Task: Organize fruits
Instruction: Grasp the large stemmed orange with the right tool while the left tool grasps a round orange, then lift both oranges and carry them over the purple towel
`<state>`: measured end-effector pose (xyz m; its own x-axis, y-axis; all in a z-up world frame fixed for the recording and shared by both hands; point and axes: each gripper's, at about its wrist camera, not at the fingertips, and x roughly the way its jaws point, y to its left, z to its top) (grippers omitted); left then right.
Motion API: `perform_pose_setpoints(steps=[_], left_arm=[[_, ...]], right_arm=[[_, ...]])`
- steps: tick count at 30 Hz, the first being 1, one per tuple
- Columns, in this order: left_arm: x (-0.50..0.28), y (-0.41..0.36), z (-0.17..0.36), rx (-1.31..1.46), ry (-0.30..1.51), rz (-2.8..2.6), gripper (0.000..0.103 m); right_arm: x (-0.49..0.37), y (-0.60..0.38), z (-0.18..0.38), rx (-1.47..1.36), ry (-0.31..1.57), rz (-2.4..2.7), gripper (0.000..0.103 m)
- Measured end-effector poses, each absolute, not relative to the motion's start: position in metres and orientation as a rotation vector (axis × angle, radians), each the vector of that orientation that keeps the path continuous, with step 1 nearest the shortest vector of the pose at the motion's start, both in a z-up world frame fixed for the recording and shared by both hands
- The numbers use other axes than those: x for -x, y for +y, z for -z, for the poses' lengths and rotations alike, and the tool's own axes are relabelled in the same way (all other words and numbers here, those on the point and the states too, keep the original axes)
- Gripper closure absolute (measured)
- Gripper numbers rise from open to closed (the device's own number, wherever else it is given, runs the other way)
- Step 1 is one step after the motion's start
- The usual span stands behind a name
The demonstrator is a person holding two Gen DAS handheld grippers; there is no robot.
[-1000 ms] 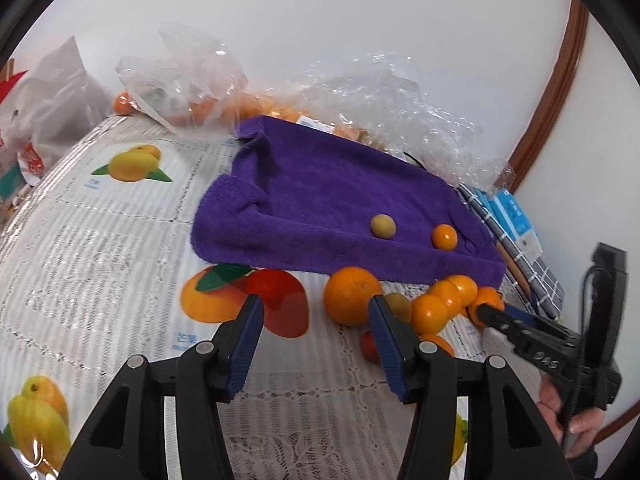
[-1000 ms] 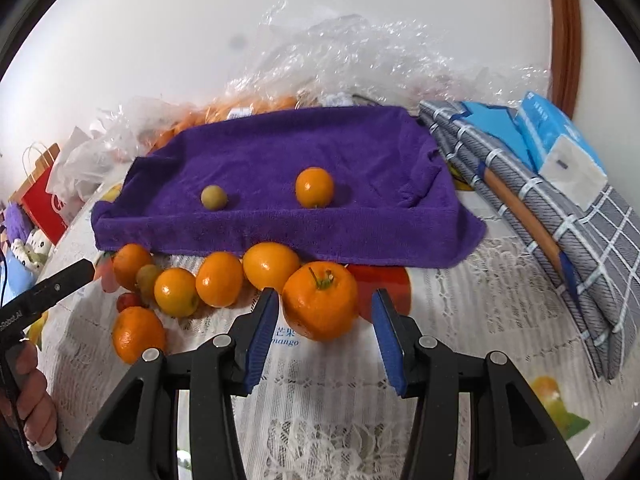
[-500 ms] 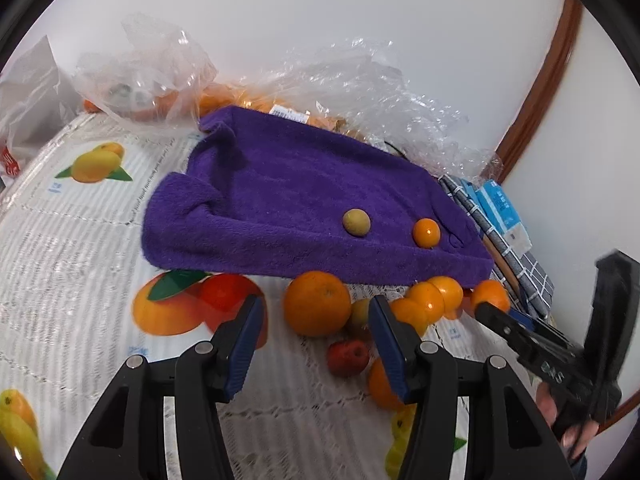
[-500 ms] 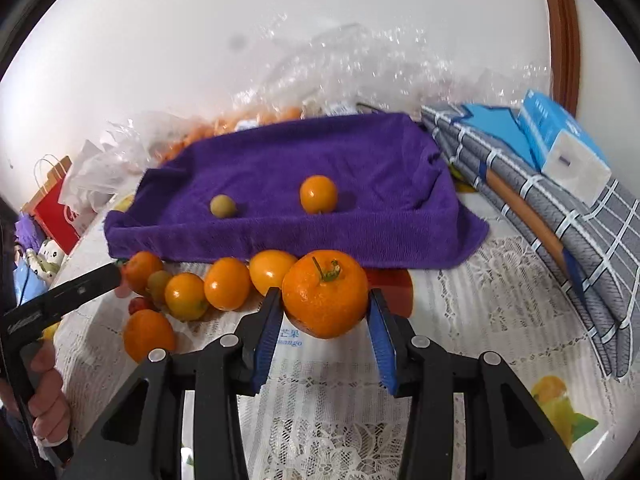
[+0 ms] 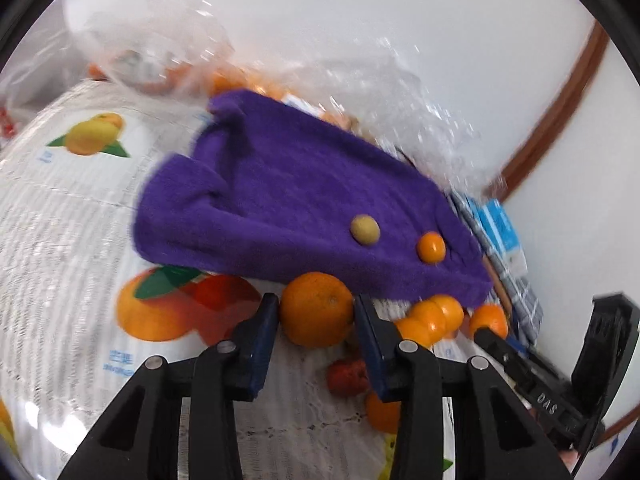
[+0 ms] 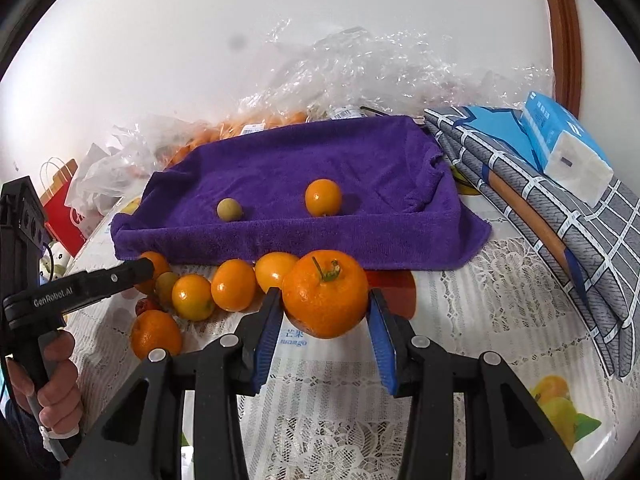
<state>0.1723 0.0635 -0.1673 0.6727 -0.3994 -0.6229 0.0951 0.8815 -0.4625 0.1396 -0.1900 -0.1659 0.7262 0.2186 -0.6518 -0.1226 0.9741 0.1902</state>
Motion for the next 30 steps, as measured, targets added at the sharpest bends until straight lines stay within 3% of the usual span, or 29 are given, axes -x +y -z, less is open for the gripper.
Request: perform_pose_setpoints(steps=[11,16,20,21,30], left_arm=[[-0.159,0.091,0.170,0.445,0.820,0.155,0.065],[-0.162,0.075,0.171,0.360,0.824,0.153,0.053],[-0.164,0.068,0.170,0.321,0.824,0.140,0.055],[-0.163,0.071,0.170,0.341,0.819,0.146,0.066],[-0.150,0.071,0.157,0.353,0.724,0.186,0.065]], right_arm=[[-0.145,-0.190,0.170,-0.138,0.772,-0.174,0.061],[-0.151,-0.189,0.175,-0.129,0.812,-0.156,0.061],[-0.153,-0.193,0.179,-0.144,0.830,-0.145,0.061],[-0.153,-0.194,0.179,-0.147,0.826,-0.147,0.061],[-0.142,-0.191,0.170,-0.130,0.758,-0.161,0.061]])
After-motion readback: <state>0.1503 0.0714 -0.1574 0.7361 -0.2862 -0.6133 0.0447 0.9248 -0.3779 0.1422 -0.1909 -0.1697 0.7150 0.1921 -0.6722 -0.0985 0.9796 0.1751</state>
